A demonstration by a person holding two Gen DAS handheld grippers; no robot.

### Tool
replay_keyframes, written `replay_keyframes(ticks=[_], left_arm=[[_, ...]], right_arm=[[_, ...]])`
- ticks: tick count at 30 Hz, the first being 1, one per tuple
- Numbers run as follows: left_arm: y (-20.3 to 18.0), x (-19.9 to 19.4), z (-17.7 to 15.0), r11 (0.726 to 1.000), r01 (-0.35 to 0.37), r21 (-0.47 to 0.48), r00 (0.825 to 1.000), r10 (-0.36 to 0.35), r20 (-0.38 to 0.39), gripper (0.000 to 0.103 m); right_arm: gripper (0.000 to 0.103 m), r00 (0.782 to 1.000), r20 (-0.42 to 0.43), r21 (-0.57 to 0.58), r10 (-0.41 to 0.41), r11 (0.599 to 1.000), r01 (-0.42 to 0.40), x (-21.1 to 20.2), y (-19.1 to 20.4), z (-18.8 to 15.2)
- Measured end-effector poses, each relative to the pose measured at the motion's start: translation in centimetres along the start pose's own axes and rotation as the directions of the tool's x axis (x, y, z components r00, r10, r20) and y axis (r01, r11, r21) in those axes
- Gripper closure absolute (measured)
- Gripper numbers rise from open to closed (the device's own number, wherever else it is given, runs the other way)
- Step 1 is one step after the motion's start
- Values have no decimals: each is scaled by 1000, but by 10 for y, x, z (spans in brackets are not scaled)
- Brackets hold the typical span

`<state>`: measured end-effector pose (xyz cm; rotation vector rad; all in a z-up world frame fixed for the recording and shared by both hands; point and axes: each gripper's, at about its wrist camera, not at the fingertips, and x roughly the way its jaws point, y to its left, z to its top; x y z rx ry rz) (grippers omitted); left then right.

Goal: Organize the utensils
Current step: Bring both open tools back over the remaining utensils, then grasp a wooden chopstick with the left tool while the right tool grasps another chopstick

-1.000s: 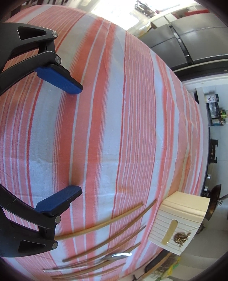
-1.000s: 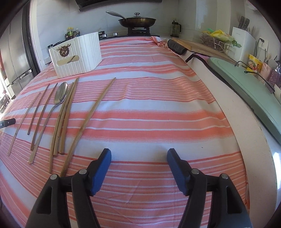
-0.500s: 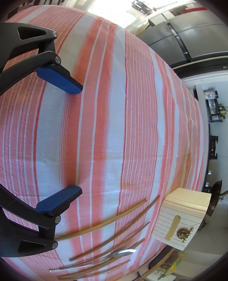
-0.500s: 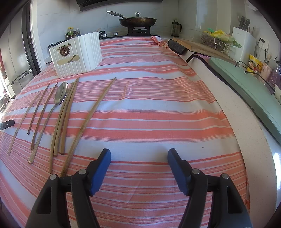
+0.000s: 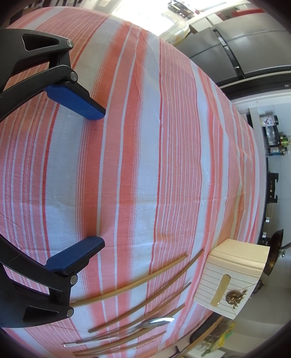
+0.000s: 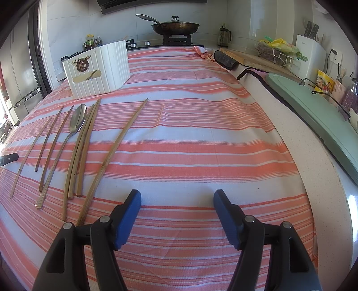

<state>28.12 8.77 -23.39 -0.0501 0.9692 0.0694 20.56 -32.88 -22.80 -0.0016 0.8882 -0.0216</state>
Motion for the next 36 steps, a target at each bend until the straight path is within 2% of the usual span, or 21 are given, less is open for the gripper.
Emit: replay_keyframes(ticks=[3,8,12,14,16,19,22,23,24,27,28,29,30,32,33,35,36], left_arm=[[3,-3,3,1000,16,-22,1000,-16,-4,0],[-3,-20,10,985,138,-102,990,-134,42,1],[-34,-21,25,977,200,-71,980,-198,37,1],[-54,-17,29,982,188,-32,982,-187,27,1],[-74,-9,30,989,144,28,989,-144,14,1],[-90,6,30,994,74,77,997,-74,-3,1],[-92,11,29,996,55,74,998,-54,-14,1],[-92,11,27,996,48,74,999,-47,-15,2],[-92,11,26,996,42,78,999,-41,-17,2],[-92,11,23,994,49,95,999,-47,-22,15],[-92,9,22,994,54,95,998,-53,-17,22],[-91,7,22,993,60,99,998,-60,-12,33],[-92,5,21,992,64,105,998,-64,-6,39],[-92,2,19,991,67,119,998,-69,9,64],[-92,2,19,990,68,121,997,-70,12,70],[-89,1,20,991,73,111,997,-75,11,91],[-86,1,20,992,74,102,997,-76,8,94]], right_arm=[[34,1000,0,1,1,1000,-1,0,0,0],[34,1000,0,-1,-1,1000,1,0,0,0],[34,1000,0,0,0,1000,0,0,0,0],[34,1000,3,10,4,1000,-4,-1,-1,0],[34,1000,-4,44,2,999,-2,-3,-4,4],[34,995,-3,91,98,991,-97,-11,1,19],[35,985,-17,76,174,982,-172,-8,19,39],[36,981,-25,65,191,980,-189,-4,26,45],[43,978,-38,54,203,978,-201,1,33,51],[59,979,-92,-1,182,983,-183,22,51,63],[70,979,-116,-21,165,985,-168,30,55,66],[76,978,-138,-35,155,986,-161,36,59,66],[88,977,-152,-48,149,986,-158,39,63,65],[92,982,-149,-85,117,988,-131,39,68,62],[92,983,-150,-96,104,988,-119,38,69,61],[93,985,-150,-90,86,991,-101,36,65,59],[94,986,-148,-85,77,992,-90,35,62,57]])
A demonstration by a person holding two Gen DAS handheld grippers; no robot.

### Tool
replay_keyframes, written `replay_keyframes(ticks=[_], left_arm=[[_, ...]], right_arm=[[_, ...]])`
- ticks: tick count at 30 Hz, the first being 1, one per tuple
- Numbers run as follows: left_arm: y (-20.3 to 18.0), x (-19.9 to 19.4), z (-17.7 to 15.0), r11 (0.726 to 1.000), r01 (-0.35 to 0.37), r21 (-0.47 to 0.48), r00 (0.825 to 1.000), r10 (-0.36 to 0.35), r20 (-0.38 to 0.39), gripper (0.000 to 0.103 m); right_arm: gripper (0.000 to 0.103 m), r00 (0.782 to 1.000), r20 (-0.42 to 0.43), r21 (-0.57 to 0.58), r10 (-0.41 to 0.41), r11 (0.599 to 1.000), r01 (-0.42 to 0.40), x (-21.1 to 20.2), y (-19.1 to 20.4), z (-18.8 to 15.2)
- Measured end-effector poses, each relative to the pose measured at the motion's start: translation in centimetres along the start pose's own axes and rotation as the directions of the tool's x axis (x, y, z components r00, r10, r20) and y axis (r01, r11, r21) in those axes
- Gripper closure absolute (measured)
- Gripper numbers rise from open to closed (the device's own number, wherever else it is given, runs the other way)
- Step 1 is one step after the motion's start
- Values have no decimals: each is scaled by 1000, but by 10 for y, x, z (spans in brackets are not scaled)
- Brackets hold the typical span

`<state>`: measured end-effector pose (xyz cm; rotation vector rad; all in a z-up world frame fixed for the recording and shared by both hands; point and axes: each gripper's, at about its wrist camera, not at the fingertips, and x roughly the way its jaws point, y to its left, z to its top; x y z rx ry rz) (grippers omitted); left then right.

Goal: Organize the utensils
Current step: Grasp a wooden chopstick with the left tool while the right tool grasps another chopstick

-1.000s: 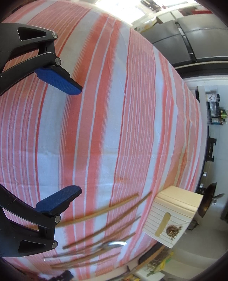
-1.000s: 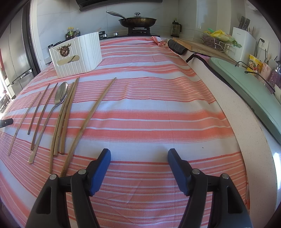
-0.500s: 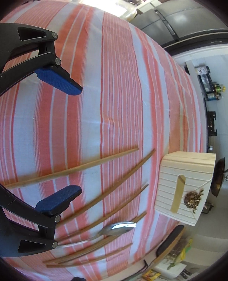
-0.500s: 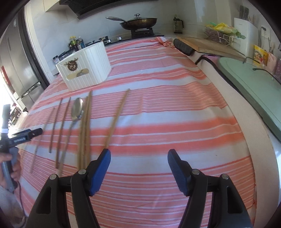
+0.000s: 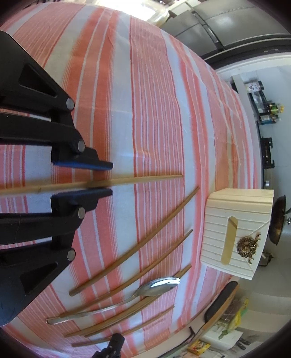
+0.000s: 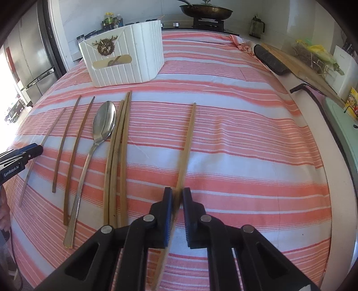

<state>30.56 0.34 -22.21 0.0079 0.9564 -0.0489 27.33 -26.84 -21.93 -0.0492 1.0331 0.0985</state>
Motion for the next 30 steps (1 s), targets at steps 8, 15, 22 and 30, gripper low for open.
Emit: replay_keyframes(ticks=[8,15,22,30], left_arm=[[35,-8,-11,999,-13,-44,1000,12,-25,96],[58,-6,2,993,111,-34,988,-114,-102,48],[54,21,27,996,75,46,984,-67,-165,35],[49,41,55,994,62,91,978,-42,-207,40]], right_arm=[[95,998,-32,8,-59,998,60,-19,-33,-24],[66,996,-90,39,11,999,-7,-25,-58,-26],[62,977,-170,102,130,988,-114,-14,-79,-3],[60,972,-224,-59,72,994,-87,20,-52,44]])
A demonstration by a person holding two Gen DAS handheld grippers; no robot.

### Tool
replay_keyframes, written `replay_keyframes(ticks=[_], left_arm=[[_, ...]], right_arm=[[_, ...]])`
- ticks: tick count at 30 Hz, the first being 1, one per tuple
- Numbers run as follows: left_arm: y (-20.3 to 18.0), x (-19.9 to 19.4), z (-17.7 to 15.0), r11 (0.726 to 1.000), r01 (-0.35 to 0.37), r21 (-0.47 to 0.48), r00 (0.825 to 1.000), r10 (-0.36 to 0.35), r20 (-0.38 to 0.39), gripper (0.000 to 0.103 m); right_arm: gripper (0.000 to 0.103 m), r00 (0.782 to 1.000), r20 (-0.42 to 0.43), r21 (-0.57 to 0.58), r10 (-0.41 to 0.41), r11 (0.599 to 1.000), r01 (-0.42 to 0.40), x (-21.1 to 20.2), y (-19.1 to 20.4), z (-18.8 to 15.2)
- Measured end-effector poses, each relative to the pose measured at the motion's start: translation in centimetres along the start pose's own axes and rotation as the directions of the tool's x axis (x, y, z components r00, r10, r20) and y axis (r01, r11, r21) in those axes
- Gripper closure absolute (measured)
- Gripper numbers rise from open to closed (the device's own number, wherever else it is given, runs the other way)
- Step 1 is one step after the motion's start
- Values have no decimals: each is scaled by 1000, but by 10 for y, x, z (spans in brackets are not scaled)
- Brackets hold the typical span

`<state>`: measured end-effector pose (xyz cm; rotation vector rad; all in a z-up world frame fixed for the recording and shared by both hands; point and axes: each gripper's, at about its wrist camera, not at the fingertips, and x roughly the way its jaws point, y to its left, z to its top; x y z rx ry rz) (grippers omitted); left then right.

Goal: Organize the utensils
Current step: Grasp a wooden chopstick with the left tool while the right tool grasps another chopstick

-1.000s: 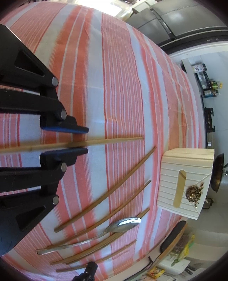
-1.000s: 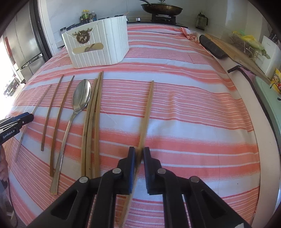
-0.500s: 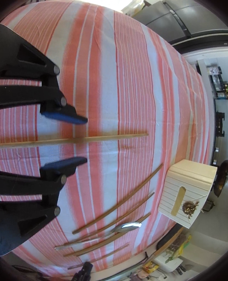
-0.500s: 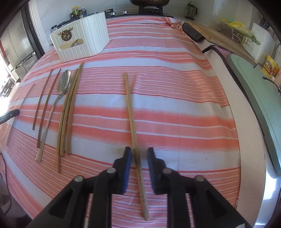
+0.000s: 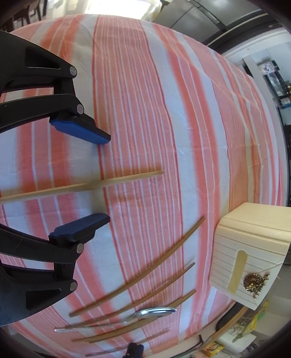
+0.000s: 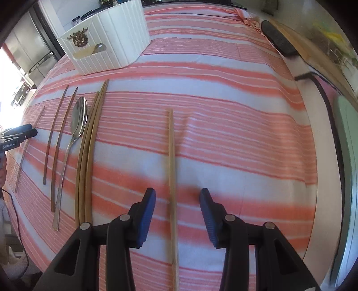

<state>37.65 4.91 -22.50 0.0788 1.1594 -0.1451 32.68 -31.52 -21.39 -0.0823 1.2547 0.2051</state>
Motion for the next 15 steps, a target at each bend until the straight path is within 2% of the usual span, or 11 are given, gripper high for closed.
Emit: replay_keyframes(ticks=[2,3,4,5,8,11,15], left_arm=[[0,2,8,1000,-4,-4,1000,4,5,60],[1,2,12,1000,1,-9,1000,-1,9,69],[3,3,15,1000,20,-16,1000,-20,13,92],[4,4,17,999,45,-26,999,-44,14,98],[9,-2,19,996,76,-39,996,-74,46,99],[11,-30,14,994,103,-34,988,-98,123,99],[10,-80,1,989,145,-14,965,-138,224,99]], right_arm=[[62,1000,5,-17,-25,1000,25,9,5,20],[68,999,10,-23,-44,999,45,12,6,29],[86,998,20,-29,-67,997,67,16,8,38],[97,997,25,-33,-77,996,77,18,9,45],[97,997,46,-4,-56,998,57,18,11,56],[97,991,132,27,-10,1000,7,-10,9,51],[97,958,281,22,54,998,-63,-69,13,32]])
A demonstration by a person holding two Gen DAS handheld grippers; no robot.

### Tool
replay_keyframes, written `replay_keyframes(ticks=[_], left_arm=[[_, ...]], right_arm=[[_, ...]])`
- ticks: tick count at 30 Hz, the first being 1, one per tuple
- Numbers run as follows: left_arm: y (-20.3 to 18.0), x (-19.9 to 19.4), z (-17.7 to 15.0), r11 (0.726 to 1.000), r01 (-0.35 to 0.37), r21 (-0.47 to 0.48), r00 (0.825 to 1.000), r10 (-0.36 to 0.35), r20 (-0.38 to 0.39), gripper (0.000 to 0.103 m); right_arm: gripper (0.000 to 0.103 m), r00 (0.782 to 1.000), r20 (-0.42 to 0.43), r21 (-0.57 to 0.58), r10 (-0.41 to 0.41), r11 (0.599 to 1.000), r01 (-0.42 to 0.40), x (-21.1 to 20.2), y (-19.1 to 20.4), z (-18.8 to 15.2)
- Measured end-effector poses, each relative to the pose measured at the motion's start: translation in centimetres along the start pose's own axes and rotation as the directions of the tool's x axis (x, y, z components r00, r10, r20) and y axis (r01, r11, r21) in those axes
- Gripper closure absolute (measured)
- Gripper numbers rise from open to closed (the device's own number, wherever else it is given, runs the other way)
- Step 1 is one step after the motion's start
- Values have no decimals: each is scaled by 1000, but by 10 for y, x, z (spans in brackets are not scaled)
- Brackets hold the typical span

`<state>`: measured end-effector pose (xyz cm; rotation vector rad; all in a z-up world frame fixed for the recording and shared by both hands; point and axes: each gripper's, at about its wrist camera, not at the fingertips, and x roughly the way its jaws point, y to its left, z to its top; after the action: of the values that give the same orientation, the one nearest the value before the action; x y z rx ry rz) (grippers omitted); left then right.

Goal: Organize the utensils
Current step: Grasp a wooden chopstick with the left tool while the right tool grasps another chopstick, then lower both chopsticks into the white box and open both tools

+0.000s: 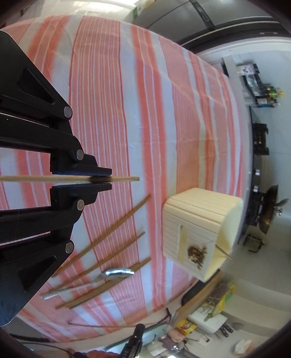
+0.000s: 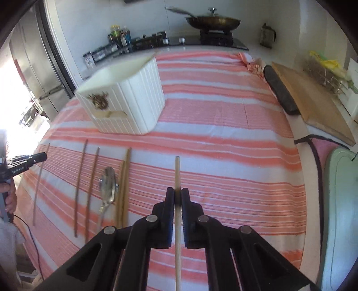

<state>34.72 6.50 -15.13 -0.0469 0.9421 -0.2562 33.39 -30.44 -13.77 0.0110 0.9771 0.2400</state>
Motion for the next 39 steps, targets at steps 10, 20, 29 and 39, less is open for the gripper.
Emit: replay_keyframes(ticks=[10,20,29,39], left_arm=[[-14,-102,-8,994,111,6,970,-109,218,99],[-24,-126,-1,989,147,8,948,-143,285,99],[-29,-155,45,984,175,33,917,-175,359,99],[-54,-158,157,991,123,46,834,-128,536,99]], right_arm=[[96,976,211,-35,51,998,-44,-111,29,-11],[97,932,358,-26,54,999,-48,-148,36,-5],[97,906,421,-41,41,999,-26,-155,36,40],[97,793,606,-37,64,998,-52,-158,52,132]])
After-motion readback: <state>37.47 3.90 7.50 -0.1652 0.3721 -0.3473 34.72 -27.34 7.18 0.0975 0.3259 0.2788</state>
